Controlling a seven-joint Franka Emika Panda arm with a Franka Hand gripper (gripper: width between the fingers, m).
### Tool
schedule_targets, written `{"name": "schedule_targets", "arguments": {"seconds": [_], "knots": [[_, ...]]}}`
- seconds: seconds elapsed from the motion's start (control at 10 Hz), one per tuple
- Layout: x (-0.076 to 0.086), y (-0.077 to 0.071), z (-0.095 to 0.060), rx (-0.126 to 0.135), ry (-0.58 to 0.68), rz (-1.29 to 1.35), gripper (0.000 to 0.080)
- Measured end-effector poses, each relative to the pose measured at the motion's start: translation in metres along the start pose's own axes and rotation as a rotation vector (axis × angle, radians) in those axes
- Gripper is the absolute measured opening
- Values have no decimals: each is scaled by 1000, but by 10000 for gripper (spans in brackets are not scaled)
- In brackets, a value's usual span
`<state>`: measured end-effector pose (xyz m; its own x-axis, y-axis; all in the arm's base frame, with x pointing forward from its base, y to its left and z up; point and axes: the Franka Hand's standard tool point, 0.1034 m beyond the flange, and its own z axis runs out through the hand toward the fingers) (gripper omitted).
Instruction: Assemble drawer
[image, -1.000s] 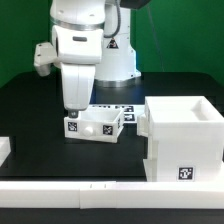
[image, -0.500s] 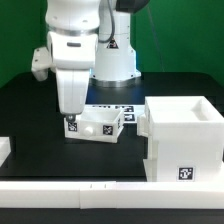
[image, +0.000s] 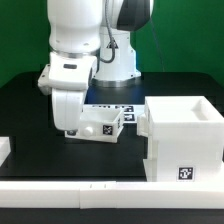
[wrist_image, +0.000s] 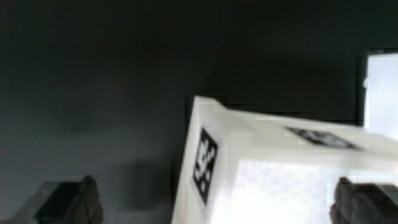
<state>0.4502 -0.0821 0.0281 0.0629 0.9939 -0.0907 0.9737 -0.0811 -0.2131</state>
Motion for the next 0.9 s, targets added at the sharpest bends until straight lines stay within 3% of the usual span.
{"name": "schedule_targets", "arguments": {"seconds": [0.2,0.4,0.5,0.6,0.7,0.8,0.9], "knots": [[1,10,10,7,-5,-5,649],[-3,14,10,3,-7,-8,649],[-3,14,10,3,-8,-10,514],[-3,14,10,3,-8,-10,514],[-3,14,10,3,-8,0,315],[-4,14,10,3,-9,16,315],[-3,14,10,3,-8,44,175]]}}
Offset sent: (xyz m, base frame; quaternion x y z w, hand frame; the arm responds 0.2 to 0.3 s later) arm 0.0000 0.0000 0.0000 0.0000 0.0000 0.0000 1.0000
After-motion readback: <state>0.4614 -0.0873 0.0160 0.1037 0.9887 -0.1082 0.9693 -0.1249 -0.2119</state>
